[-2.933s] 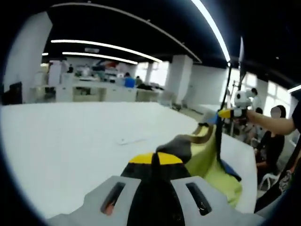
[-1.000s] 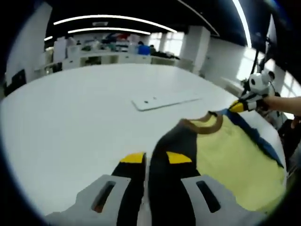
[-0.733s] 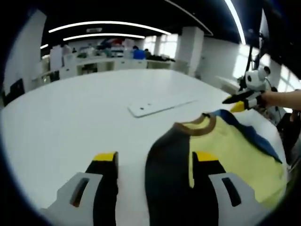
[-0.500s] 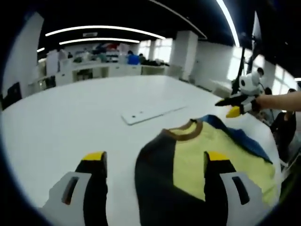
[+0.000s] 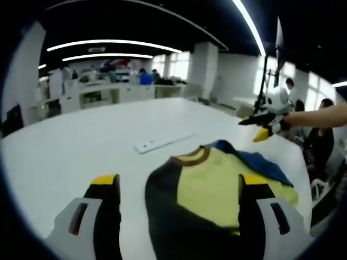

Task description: Fold the garment on the visible template until the final outline fits inside the template.

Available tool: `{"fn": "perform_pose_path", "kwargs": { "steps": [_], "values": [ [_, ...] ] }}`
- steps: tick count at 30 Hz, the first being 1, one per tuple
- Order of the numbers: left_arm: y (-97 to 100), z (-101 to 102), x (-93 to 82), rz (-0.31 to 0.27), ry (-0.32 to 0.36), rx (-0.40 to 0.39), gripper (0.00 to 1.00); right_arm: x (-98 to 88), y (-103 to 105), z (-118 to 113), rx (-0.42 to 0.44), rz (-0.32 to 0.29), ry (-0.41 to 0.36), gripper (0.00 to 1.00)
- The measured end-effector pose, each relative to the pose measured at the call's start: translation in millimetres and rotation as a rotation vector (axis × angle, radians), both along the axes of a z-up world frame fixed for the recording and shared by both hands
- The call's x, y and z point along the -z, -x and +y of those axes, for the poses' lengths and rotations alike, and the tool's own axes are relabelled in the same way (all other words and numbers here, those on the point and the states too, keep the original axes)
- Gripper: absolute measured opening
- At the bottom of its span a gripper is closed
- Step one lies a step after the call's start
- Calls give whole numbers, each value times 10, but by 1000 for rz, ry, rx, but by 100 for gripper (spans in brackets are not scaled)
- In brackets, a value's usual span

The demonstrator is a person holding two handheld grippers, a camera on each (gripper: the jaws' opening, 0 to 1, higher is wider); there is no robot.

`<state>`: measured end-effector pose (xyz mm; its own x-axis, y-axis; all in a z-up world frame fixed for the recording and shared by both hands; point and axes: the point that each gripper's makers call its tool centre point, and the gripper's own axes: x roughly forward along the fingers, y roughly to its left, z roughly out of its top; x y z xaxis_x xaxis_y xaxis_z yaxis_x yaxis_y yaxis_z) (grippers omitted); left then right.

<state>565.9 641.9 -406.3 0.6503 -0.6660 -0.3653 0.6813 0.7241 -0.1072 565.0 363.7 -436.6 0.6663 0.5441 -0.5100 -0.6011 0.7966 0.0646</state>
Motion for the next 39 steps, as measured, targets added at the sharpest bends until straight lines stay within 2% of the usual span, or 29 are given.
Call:
{"fn": "perform_pose_path", "kwargs": {
  "steps": [6,9,14,17,21,24,28,32,39],
  "values": [
    [262,203,-108,-9,10,-22,83,-48,164,-74,-1,-13,-10,90],
    [390,293,-81,0,16,-26,83,-55,250,-108,2,-17,-24,89],
    [592,511,-27,15,51,-79,82,-45,451,-184,-4,-24,-19,86],
    [709,646,44,22,25,-85,80,-39,588,-230,-27,-45,12,86],
    [839,799,79,41,25,-96,76,-3,783,-319,-32,-50,25,85],
    [908,839,53,52,61,-102,63,41,838,-407,-25,-50,33,82],
    [1005,827,49,44,76,-94,57,83,880,-529,5,-34,28,82],
    [1064,787,80,47,77,-80,59,39,908,-567,4,-56,26,81],
    [1064,737,148,64,67,-65,58,32,1038,-551,-18,-50,34,75]
  ]
}}
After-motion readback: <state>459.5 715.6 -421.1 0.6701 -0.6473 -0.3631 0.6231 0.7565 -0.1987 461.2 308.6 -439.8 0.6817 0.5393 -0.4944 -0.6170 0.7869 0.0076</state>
